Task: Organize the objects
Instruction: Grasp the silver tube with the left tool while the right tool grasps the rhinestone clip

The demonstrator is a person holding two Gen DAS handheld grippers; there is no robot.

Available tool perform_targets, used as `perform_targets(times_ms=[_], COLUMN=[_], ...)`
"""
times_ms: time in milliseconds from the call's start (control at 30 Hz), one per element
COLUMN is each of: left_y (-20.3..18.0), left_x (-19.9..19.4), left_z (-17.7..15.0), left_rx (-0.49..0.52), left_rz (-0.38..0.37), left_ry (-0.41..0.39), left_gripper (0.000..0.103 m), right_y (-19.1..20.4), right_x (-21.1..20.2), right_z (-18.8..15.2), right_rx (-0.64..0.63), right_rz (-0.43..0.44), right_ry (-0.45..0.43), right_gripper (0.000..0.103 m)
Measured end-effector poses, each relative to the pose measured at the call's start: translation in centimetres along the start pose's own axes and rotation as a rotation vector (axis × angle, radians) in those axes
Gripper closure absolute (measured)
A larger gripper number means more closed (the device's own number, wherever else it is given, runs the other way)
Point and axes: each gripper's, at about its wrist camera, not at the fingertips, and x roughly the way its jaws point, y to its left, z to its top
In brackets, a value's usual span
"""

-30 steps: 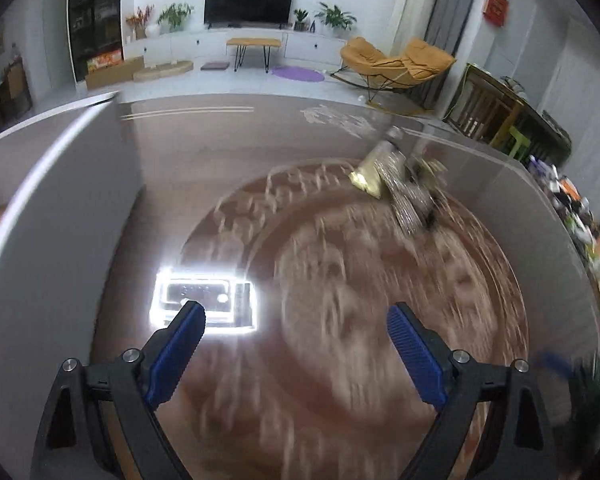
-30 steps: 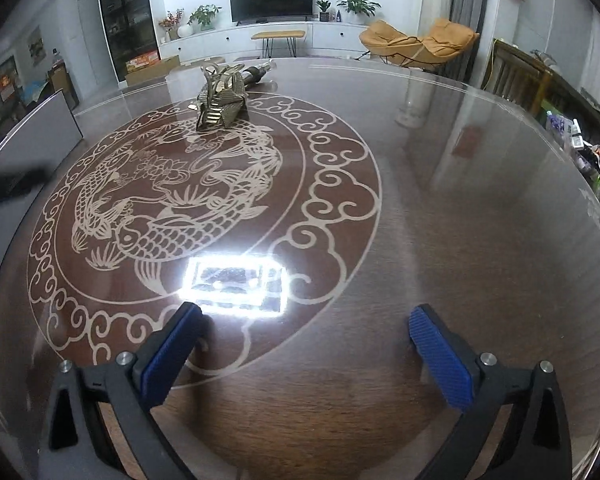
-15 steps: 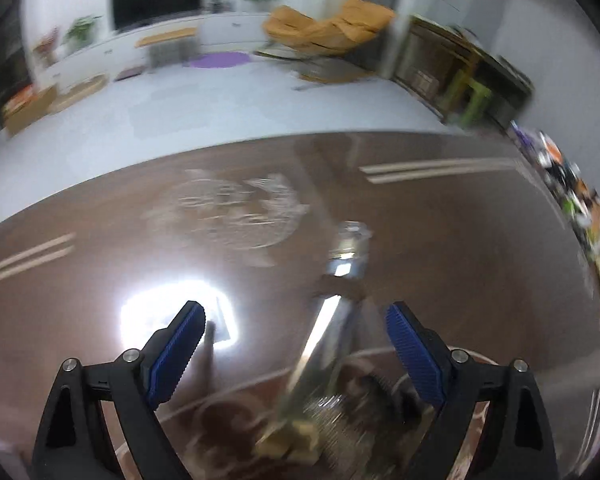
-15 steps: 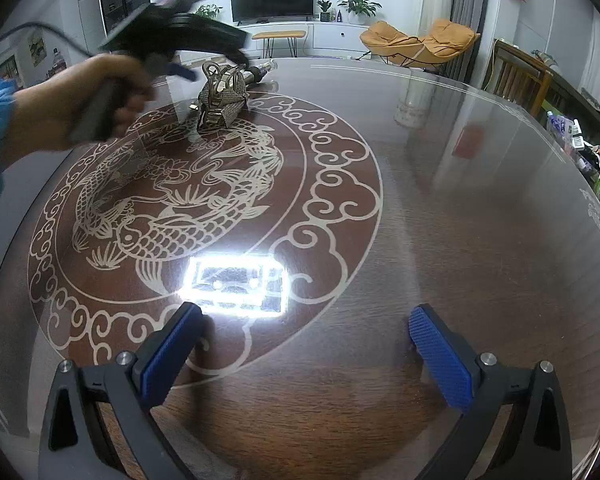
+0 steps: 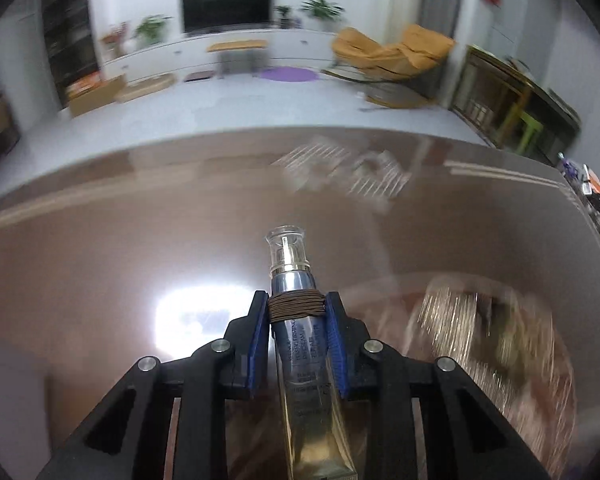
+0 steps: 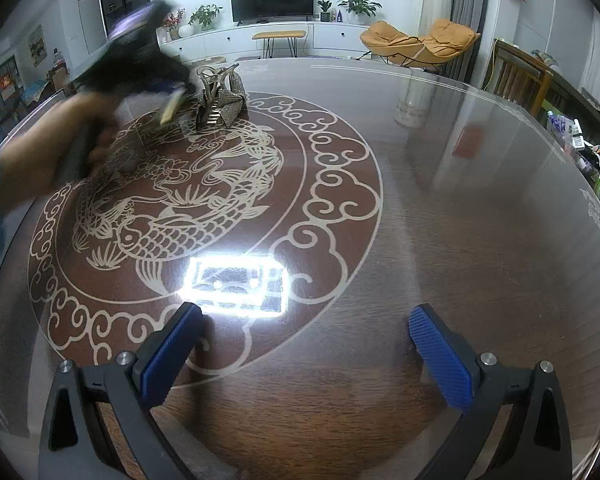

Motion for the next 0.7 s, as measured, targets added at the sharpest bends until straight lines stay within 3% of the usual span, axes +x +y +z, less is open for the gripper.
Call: perform_targets(times_ms=[167, 267, 467, 600, 700], left_y=[3.6, 5.0, 4.0, 3.6, 3.5], left_x=[-6.5, -9.6, -11.6, -11.5, -11.5], left_z=[-9.8, -14.3, -17.9, -17.8, -17.9], left_rx=[-0.036, -0.095, -0.109, -0.119, -0.122], left_rz=[0.051, 0.056, 0.050, 0.043, 0.039], left_ry=[-0.024, -0.031, -0.037, -0.042, -0.042], left_gripper=[0.075, 0.075, 0.075, 0.075, 0.075], right_y=[3.2, 5.9, 8.9, 9.2, 8.6], right_x=[3.3, 7.5, 13.1, 13.2, 12.6], right_z=[5.2, 10.5, 18.6, 19.6, 18.7], right_rx=[-0.054, -0.082, -0.066, -0.072, -0.083], right_rz=[0.097, 0.056, 0.069, 0.085, 0.105], right_ry=[0.019, 0.017, -0.013, -0.056, -0.058], right_gripper=[0.000, 0.000, 0.001, 0.046, 0.046])
